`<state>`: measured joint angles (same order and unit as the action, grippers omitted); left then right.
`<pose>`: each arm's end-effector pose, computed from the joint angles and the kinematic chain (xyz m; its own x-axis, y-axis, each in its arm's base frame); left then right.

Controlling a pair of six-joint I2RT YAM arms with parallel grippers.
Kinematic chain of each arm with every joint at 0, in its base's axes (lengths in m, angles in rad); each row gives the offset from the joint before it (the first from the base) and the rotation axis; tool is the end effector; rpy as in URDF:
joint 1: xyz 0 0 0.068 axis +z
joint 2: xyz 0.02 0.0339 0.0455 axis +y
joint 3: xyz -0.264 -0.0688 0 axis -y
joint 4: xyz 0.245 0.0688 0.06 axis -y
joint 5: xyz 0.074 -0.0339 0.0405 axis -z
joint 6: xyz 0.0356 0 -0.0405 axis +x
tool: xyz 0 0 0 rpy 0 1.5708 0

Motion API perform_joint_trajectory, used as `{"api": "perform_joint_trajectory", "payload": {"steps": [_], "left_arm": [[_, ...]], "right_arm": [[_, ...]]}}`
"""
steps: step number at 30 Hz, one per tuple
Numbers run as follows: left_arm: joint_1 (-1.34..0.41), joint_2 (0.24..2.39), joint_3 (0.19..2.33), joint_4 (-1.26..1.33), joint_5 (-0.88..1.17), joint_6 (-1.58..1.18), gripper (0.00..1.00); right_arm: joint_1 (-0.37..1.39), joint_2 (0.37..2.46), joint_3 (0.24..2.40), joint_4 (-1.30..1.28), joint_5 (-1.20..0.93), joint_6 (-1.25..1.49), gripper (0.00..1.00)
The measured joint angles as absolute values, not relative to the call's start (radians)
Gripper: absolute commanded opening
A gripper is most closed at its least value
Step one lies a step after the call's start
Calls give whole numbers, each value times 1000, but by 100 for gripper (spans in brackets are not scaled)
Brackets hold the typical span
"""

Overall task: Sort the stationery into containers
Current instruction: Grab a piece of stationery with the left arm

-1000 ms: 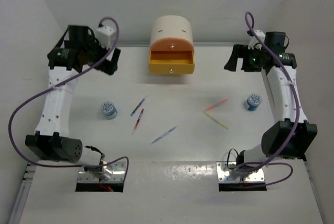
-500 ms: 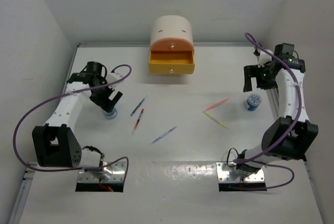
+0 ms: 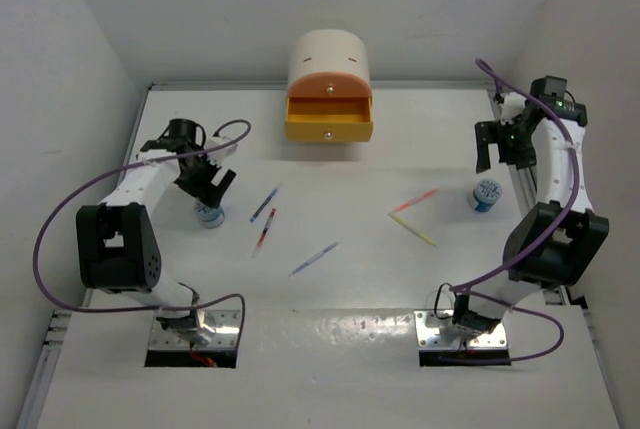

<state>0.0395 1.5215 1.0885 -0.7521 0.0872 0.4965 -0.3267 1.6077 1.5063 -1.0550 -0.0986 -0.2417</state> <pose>0.2956 0.0086 0.2274 -0.8172 0.4426 -0.3692 0.4352 0.8938 0.1083 0.3076 -0.1005 0.3120 -0.9092 0.0566 -0.4125 0.0661 0.9978 -0.0089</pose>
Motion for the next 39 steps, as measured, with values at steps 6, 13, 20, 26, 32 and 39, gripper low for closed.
{"api": "perform_joint_trajectory", "payload": {"steps": [6, 13, 20, 26, 32, 39], "left_arm": [[59, 1538, 1097, -744, 134, 512, 93], [81, 1541, 1097, -761, 179, 524, 93], [93, 1527, 1095, -824, 241, 546, 95], [93, 1520, 1093, -833, 237, 546, 89], [93, 1523, 1066, -813, 223, 546, 83], [93, 1551, 1063, -796, 229, 547, 66]], "right_arm": [[-345, 1620, 1513, -1060, -84, -252, 99], [-359, 1675, 1567, -1093, -81, -276, 99], [-363, 1682, 1568, -1126, -88, -288, 99], [-363, 1682, 1568, -1130, -89, -288, 99], [-364, 1682, 1567, -1131, -89, -289, 99], [-364, 1682, 1560, -1132, -85, -289, 99]]}}
